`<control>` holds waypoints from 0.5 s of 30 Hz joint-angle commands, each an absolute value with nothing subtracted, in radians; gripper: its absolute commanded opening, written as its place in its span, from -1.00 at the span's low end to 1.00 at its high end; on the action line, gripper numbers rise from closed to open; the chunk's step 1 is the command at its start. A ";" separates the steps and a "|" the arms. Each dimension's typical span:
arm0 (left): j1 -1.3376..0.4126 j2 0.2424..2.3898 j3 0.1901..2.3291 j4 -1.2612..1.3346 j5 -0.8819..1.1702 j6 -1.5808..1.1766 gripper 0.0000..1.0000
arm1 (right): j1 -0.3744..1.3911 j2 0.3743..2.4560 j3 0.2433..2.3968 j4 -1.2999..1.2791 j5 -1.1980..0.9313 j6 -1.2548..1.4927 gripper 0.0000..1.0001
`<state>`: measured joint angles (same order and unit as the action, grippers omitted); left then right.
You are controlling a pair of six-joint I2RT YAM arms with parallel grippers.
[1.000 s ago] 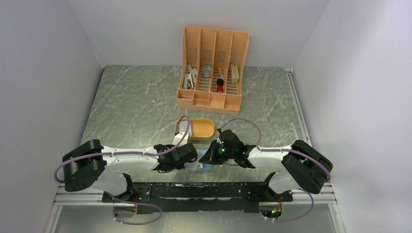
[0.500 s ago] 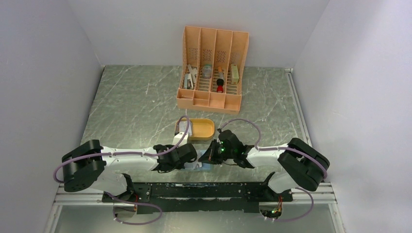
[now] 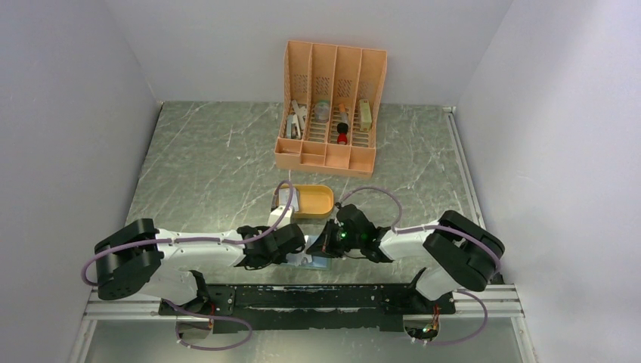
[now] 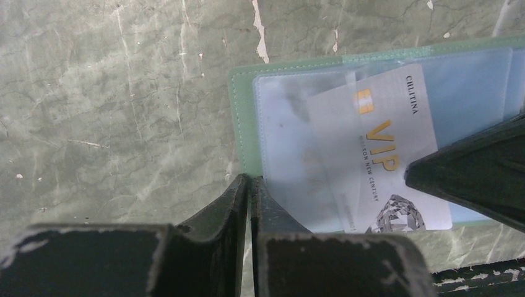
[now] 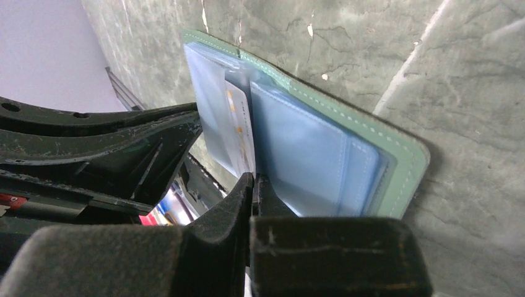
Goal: Put the credit cards into the card holder
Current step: Insert the credit card into the card holder.
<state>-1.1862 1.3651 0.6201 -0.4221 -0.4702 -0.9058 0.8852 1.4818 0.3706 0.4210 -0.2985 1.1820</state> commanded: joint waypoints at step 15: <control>-1.187 1.369 0.571 -0.335 -0.378 -0.948 -0.80 | 0.938 1.532 0.442 0.285 -0.255 1.125 -1.00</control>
